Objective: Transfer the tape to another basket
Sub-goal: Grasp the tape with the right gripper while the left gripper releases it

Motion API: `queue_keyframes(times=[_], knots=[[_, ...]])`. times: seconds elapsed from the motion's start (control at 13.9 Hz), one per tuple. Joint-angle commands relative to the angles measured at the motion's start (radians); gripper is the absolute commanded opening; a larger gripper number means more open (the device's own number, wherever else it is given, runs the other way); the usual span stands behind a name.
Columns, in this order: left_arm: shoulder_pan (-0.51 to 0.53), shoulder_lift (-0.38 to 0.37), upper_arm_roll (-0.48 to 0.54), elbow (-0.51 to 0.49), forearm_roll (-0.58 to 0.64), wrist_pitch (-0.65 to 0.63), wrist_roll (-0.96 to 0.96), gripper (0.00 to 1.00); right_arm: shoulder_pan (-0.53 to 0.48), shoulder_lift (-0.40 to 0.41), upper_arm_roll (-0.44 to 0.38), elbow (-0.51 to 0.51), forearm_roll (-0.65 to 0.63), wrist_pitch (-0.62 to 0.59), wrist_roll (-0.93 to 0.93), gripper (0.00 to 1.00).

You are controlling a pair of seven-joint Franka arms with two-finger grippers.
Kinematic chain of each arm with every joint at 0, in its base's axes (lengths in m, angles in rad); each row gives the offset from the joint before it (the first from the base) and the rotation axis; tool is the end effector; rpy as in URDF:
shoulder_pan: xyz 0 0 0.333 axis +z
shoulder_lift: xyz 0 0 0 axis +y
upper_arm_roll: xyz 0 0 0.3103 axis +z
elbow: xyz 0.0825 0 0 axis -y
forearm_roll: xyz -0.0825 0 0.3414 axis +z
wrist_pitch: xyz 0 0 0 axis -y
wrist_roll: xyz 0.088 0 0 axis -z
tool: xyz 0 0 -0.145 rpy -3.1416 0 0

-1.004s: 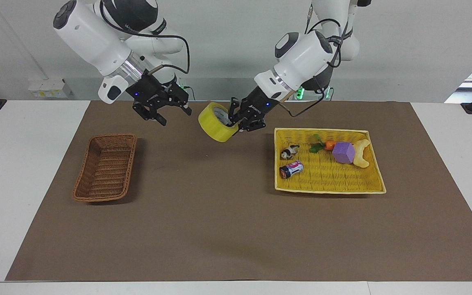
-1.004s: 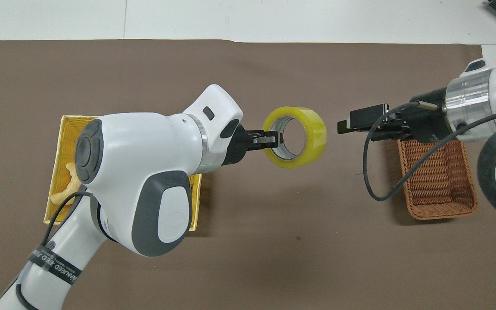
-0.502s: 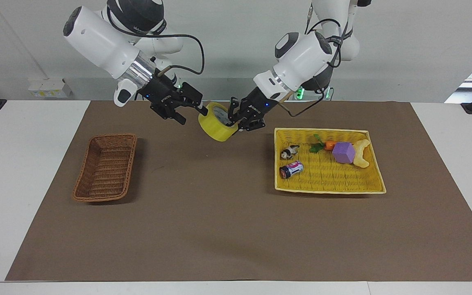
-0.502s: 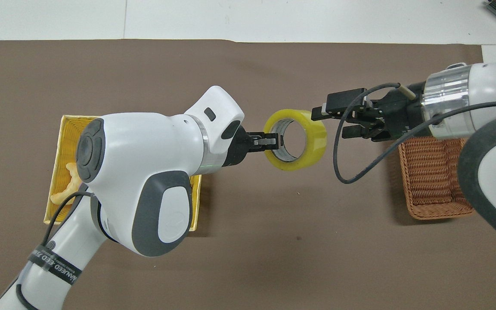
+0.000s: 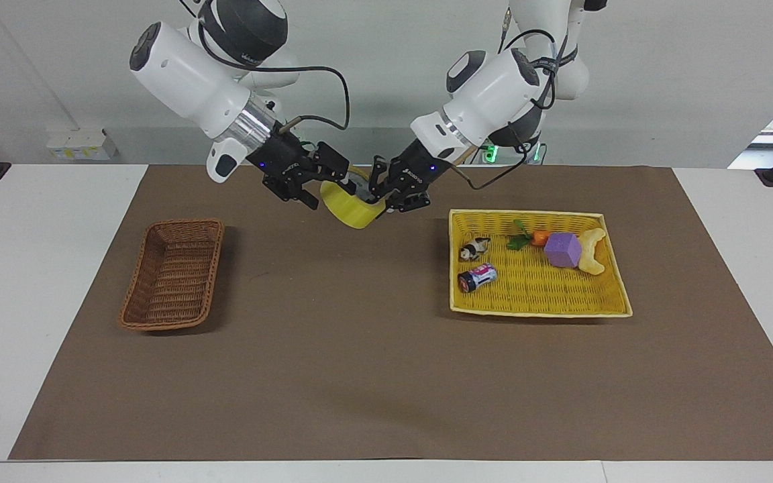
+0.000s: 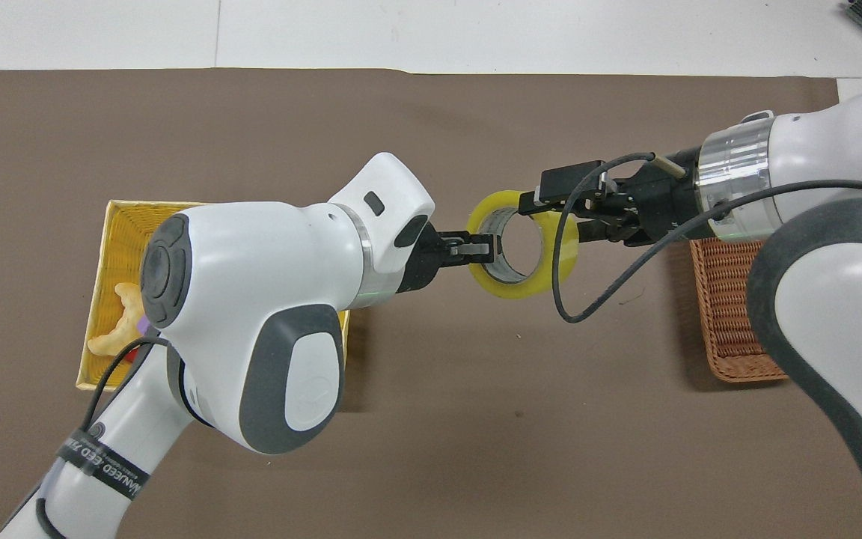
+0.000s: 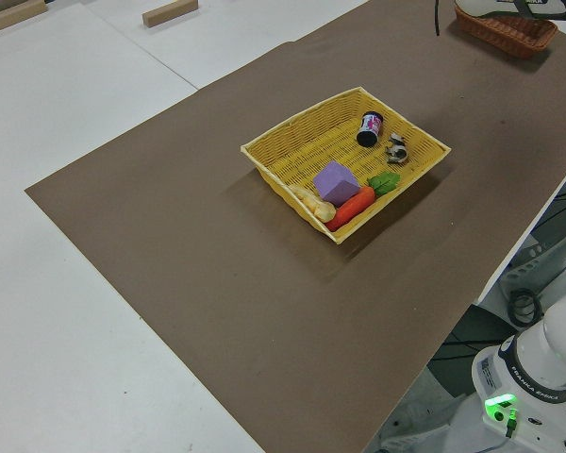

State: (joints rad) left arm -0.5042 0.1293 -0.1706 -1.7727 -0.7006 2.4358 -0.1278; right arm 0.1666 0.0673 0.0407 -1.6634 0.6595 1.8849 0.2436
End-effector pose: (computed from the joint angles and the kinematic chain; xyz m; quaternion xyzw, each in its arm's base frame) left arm 0.4785 -0.3987 0.5245 0.9220 -0.0547 0.1124 0.3665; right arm 0.5403 0.1823 0.5575 -0.9413 0.0933 -0.0003 0.3243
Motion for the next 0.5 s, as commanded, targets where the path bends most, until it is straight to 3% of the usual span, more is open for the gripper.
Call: queue_keyframes(times=[0.0, 0.14, 0.29, 0.36, 0.43], knots=[[-0.019, -0.007, -0.003, 0.013, -0.023, 0.072, 0.007, 0.0, 0.001, -0.003, 0.001, -0.007, -0.037, 0.0, -0.017, 0.84], [-0.022, -0.007, -0.012, 0.021, -0.02, 0.081, -0.006, 0.0, -0.002, -0.001, 0.002, -0.004, -0.035, -0.015, -0.018, 0.13], [-0.02, -0.008, -0.012, 0.022, -0.023, 0.085, -0.006, 0.0, -0.007, 0.002, 0.001, 0.002, -0.043, -0.018, -0.029, 0.01], [-0.019, -0.01, -0.012, 0.022, -0.023, 0.083, -0.006, 0.0, -0.009, 0.009, 0.001, 0.011, -0.05, -0.018, -0.029, 0.0], [-0.017, -0.011, -0.012, 0.025, -0.017, 0.081, 0.002, 0.27, -0.007, 0.012, 0.001, 0.02, -0.058, -0.02, -0.027, 0.0]])
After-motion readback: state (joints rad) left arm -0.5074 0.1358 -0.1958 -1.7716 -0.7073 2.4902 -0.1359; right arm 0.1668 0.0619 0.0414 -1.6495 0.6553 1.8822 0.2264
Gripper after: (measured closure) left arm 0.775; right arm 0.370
